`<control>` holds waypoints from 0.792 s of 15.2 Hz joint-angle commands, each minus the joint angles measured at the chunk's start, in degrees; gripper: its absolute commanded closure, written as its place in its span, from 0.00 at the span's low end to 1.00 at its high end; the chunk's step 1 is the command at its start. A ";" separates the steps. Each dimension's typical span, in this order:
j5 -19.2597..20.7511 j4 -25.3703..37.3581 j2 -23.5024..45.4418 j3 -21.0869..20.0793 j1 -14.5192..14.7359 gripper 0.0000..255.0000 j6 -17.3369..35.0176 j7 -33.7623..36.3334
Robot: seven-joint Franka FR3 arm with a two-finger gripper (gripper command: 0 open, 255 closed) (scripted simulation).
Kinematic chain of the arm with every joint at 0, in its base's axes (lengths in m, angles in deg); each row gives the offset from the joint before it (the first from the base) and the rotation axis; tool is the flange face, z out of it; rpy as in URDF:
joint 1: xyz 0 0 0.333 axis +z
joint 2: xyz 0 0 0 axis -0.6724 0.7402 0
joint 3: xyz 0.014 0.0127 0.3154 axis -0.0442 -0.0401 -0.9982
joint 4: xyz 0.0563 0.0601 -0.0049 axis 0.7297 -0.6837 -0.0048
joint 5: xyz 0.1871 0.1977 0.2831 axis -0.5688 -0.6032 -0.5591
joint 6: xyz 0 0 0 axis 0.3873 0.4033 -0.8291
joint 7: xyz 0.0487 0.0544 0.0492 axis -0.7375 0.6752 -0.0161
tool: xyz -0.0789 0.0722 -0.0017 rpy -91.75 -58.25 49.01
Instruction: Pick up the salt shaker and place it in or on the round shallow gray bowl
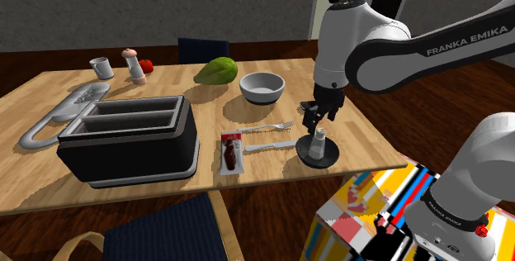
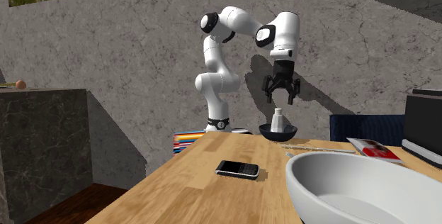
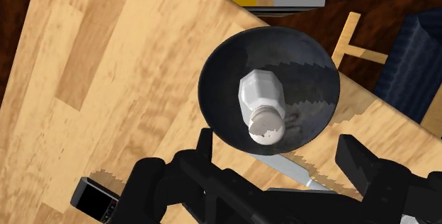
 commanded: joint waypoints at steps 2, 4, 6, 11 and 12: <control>-0.12 2.86 -1.47 0.42 0.17 0.00 -4.30 -0.21; -0.14 5.64 -2.43 0.75 0.26 0.00 -8.02 -0.33; -0.14 5.63 -2.45 0.75 0.26 0.00 -8.02 -0.33; -0.13 5.64 -2.43 0.75 0.26 0.00 -8.02 -0.33; -0.13 5.64 -2.43 0.75 0.26 0.00 -8.02 -0.33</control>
